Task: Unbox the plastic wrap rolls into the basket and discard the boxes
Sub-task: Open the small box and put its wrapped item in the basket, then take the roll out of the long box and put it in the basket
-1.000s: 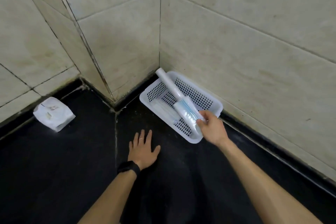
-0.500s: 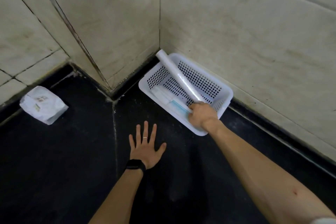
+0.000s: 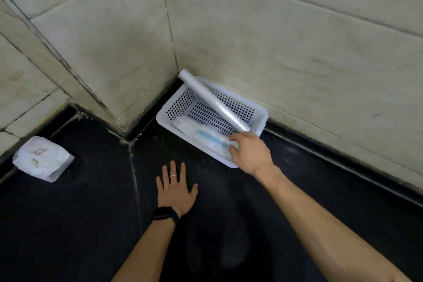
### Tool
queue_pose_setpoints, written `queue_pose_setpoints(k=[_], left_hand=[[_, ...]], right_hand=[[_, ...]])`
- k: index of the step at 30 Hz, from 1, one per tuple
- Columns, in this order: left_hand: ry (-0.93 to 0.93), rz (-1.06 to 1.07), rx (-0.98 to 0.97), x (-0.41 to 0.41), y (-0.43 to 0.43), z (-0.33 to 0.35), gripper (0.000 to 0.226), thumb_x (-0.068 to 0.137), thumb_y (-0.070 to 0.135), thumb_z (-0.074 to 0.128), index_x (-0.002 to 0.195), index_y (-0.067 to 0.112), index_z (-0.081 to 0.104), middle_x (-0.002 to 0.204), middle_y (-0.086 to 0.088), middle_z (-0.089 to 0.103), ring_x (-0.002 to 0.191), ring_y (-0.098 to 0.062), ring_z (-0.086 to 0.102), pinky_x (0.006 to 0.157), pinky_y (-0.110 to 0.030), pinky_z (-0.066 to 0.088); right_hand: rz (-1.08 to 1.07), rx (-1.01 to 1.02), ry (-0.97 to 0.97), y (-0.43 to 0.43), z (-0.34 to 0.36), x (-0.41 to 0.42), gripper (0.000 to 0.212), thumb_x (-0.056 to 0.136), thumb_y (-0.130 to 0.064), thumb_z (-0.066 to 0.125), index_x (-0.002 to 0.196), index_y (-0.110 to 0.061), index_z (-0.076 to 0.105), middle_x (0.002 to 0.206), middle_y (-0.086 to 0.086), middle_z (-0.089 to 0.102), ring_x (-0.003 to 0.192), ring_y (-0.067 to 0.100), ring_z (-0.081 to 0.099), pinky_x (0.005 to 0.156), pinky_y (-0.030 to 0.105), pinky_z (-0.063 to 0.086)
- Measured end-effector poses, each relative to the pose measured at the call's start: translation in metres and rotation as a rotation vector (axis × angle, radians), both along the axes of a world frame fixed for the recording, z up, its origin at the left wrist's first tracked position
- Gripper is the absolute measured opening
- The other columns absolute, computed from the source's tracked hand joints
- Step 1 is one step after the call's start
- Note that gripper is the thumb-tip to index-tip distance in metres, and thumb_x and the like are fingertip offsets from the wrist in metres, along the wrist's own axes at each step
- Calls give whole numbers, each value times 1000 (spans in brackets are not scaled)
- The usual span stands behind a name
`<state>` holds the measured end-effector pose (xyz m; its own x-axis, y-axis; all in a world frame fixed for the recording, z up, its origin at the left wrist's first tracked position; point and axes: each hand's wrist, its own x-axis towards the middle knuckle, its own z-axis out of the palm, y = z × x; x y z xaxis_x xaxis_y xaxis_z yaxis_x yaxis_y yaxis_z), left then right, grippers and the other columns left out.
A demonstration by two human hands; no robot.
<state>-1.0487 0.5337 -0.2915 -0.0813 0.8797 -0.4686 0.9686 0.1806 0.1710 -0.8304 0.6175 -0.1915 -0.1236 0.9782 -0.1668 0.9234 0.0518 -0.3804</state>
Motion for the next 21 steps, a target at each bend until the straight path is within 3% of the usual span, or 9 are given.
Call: queue_pose_setpoints(k=[5, 7, 10, 14, 21], left_hand=[[-25, -172, 91, 54, -29, 27, 61, 98, 41, 40, 155, 24, 24, 164, -5, 19, 152, -25, 8, 122, -46, 11], [-85, -246, 79, 88, -49, 36, 57, 98, 40, 41, 152, 25, 31, 160, -2, 30, 150, -22, 15, 121, -42, 15], [-175, -386, 99, 148, -82, 48, 53, 98, 40, 42, 148, 25, 39, 153, 2, 41, 146, -21, 26, 119, -37, 21], [-273, -567, 86, 235, -135, 62, 54, 98, 49, 38, 147, 27, 41, 149, 5, 45, 143, -18, 32, 119, -36, 24], [-324, -847, 12, 361, -223, 75, 71, 89, 66, 32, 148, 29, 35, 149, 5, 42, 141, -18, 31, 119, -35, 20]], right_hand=[[-202, 92, 226, -107, 26, 67, 28, 95, -32, 59, 121, -25, 67, 122, -8, 65, 112, 13, 57, 94, 19, 39], [-313, 89, 252, -157, 30, 101, 26, 95, -32, 60, 119, -26, 68, 121, -11, 65, 111, 10, 57, 97, 21, 42], [-486, 82, 275, -231, 32, 154, 23, 95, -30, 62, 117, -28, 69, 119, -15, 65, 110, 7, 57, 97, 25, 44], [-724, 117, 239, -318, 23, 226, 21, 91, -21, 69, 112, -22, 70, 116, -9, 67, 111, 17, 59, 95, 19, 35], [-1043, 196, 102, -415, 7, 349, 29, 89, -16, 70, 117, -11, 66, 119, 9, 66, 115, 32, 56, 101, 44, 44]])
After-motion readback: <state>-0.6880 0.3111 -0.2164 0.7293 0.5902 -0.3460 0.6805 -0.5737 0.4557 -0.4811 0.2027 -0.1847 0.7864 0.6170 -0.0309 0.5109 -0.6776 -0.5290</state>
